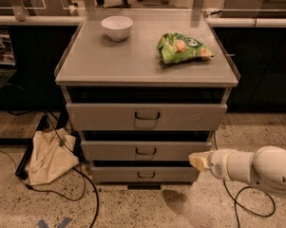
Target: Open bottom drawer
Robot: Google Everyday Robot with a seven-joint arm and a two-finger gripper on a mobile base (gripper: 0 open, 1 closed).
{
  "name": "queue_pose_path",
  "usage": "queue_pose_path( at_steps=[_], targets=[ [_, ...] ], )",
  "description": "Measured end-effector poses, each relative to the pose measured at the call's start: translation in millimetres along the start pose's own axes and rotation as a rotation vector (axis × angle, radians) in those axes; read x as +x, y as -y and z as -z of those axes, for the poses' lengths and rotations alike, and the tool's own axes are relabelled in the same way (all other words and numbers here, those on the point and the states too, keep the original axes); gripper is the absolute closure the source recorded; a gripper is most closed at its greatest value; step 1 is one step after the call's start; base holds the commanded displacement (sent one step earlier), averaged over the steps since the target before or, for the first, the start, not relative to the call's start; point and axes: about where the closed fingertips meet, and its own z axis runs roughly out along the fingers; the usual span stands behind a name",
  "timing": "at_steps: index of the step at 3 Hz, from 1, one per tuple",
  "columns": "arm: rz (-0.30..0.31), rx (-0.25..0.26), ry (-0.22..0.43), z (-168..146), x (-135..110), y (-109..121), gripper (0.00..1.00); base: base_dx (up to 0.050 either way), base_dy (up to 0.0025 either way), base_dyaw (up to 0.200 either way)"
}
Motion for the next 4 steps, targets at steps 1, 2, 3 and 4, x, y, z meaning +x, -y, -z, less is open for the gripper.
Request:
queue_pose_path(
  at_steps=[1,2,3,4],
  targets=[
    [-0.025,-0.097,0.052,-3,10,8,1.00,0.000,0.00000,0.000],
    [-0.105,-0.144,0.107,-42,41,42,1.00,0.000,0.00000,0.000],
    [-0.106,-0.130,0.113,-43,40,45,1.00,0.000,0.00000,0.000],
    [-0.128,-0.105,0.107,-50,44,41,1.00,0.000,0.00000,0.000]
  ],
)
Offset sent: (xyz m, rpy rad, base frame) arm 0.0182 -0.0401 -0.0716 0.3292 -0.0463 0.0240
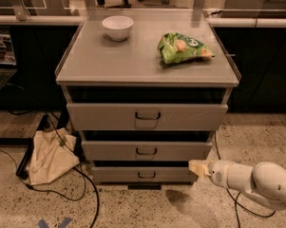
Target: Open bottom drawer
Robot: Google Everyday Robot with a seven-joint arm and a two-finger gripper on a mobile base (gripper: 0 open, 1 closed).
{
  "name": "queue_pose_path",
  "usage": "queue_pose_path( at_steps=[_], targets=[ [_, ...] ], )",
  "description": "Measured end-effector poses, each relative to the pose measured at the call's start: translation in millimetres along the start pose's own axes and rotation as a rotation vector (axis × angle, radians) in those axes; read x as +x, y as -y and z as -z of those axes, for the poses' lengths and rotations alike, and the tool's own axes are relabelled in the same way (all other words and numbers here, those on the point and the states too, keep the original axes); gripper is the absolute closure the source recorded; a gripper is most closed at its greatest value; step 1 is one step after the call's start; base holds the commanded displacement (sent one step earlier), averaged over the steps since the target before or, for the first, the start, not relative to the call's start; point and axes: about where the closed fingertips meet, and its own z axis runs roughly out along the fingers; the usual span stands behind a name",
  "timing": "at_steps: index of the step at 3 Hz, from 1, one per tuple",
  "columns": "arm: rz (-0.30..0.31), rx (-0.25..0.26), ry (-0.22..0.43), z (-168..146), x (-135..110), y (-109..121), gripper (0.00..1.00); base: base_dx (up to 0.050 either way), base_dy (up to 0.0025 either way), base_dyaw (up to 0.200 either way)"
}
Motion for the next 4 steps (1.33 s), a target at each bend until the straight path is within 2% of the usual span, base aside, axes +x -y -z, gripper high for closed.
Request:
queue_pose_path(
  at_steps=[1,2,3,4],
  targets=[
    [-0.060,0.043,0.016,-24,37,-1,1.00,0.000,0.00000,0.000],
    [-0.137,0.167,0.015,-61,81,24,1.00,0.000,0.00000,0.000],
    [-0.173,0.282,0.041,-79,93,51,1.00,0.000,0.00000,0.000],
    [-0.169,0.338,0.065,-75,87,65,1.00,0.000,0.00000,0.000]
  ],
)
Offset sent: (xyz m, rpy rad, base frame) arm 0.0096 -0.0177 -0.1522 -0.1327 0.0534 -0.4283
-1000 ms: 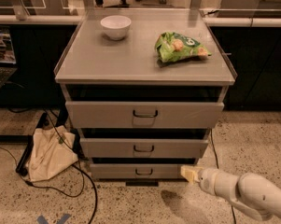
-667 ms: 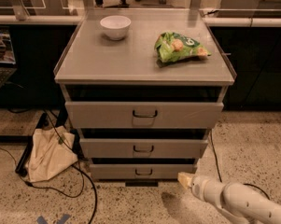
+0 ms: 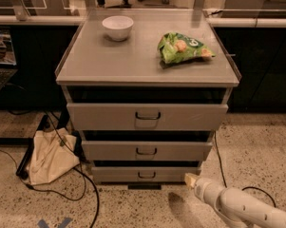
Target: Open bottom drawer
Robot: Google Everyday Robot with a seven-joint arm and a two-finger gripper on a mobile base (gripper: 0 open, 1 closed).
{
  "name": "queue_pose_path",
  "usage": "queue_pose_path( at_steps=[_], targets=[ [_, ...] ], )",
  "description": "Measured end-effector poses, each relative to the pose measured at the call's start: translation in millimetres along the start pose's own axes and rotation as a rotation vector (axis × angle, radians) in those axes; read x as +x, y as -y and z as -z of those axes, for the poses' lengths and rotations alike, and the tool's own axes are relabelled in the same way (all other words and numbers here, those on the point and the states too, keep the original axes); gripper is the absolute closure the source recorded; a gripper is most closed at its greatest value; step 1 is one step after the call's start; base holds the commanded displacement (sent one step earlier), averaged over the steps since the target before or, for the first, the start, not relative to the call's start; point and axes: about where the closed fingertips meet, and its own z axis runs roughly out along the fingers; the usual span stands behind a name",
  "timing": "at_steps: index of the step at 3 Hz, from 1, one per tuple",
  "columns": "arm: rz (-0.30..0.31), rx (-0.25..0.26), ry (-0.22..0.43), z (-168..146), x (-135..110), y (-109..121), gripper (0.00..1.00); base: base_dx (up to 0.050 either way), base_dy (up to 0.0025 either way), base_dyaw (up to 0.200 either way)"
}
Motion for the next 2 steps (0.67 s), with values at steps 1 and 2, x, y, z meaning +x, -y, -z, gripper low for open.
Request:
queue_pose_path(
  at_steps=[1,2],
  targets=[
    [0.000,0.000,0.000,0,0,0,1.00,0.000,0.00000,0.000],
    [0.051,-0.006,0.039,-7,10,3,1.00,0.000,0.00000,0.000]
  ],
)
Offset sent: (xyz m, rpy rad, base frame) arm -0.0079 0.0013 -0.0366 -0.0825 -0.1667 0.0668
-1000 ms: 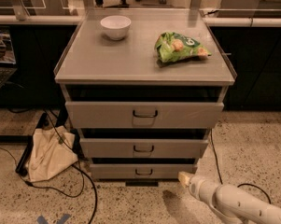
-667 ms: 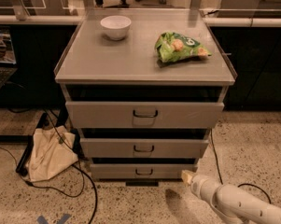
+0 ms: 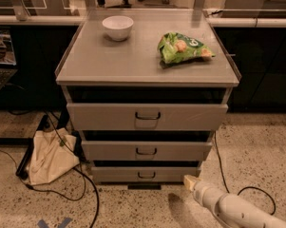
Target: Open bottom drawer
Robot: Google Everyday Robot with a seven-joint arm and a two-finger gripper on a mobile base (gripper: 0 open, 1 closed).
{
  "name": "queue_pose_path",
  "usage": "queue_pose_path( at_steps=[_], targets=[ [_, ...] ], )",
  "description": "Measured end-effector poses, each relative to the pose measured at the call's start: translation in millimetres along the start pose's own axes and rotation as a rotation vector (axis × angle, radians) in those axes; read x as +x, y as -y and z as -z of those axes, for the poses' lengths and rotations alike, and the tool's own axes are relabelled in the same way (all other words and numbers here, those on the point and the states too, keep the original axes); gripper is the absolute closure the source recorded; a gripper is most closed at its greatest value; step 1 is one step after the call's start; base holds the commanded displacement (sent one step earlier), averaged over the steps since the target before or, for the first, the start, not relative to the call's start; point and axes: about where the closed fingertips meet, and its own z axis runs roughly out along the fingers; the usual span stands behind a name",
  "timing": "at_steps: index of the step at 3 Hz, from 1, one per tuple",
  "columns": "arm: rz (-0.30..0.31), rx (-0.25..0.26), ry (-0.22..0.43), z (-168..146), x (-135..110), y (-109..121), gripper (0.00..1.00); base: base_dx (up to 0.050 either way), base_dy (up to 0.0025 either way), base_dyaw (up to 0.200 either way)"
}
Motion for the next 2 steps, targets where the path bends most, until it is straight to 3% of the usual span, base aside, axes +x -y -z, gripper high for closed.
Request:
queue_pose_path(
  at_steps=[1,2],
  targets=[
    [0.076,-0.016,0.034,-20,10,10,1.00,0.000,0.00000,0.000],
    [0.122,0.006,0.062,-62,15,20,1.00,0.000,0.00000,0.000]
  ],
)
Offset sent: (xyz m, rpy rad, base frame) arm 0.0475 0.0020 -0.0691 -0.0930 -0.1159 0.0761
